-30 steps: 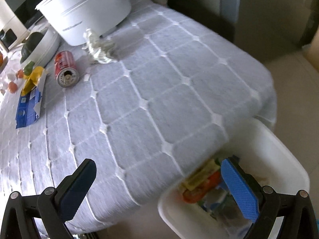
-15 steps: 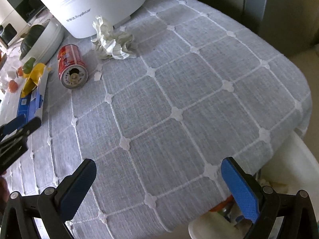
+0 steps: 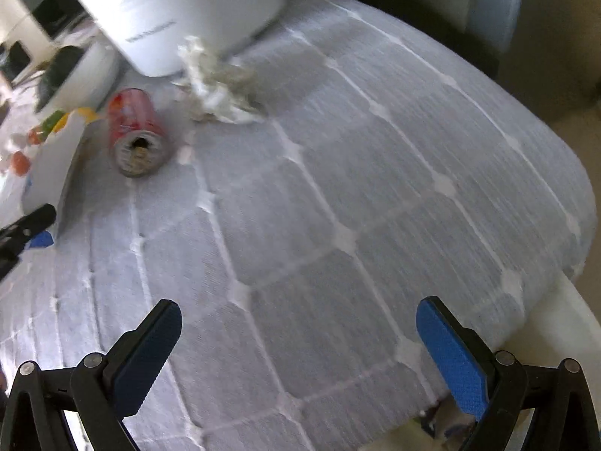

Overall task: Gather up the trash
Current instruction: 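Grasp the torn blue milk carton with the left gripper, then grasp the red can with the right gripper while the left holds the carton, then carry the carton and red can over the bin with both grippers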

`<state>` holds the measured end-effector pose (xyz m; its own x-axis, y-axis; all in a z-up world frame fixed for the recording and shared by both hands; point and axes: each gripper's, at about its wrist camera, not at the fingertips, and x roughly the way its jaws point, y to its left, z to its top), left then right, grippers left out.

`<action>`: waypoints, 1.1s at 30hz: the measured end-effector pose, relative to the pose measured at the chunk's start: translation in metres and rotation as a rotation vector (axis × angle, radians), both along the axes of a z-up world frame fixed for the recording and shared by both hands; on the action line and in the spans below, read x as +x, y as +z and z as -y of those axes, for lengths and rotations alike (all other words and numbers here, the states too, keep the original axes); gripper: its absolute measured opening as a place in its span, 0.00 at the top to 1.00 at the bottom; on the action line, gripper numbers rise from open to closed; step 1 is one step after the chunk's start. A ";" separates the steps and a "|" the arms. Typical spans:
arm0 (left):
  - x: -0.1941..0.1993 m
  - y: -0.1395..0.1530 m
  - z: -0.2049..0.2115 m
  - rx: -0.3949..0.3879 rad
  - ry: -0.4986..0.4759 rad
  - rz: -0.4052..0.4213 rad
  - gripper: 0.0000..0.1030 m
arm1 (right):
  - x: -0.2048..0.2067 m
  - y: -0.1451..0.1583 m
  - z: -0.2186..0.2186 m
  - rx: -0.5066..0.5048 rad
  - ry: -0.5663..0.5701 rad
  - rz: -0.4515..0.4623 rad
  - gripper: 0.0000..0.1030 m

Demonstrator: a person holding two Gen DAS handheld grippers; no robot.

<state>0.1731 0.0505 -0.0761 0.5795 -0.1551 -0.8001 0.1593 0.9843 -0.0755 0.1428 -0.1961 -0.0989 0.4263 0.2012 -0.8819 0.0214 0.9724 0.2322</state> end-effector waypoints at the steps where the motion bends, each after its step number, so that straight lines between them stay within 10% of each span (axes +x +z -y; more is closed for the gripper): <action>1: -0.006 0.010 -0.005 -0.036 -0.002 0.019 1.00 | 0.002 0.002 -0.004 -0.001 0.017 0.010 0.01; 14: -0.055 0.079 -0.073 -0.296 0.072 0.174 1.00 | 0.071 -0.001 -0.073 0.105 0.177 0.132 0.12; 27: -0.057 0.085 -0.091 -0.311 0.118 0.197 1.00 | 0.111 -0.032 -0.097 0.186 0.186 0.165 0.24; 30: -0.057 0.084 -0.091 -0.315 0.126 0.197 1.00 | 0.110 -0.031 -0.101 0.223 0.218 0.180 0.44; 33: -0.056 0.084 -0.090 -0.316 0.138 0.196 1.00 | 0.106 -0.029 -0.104 0.212 0.235 0.182 0.44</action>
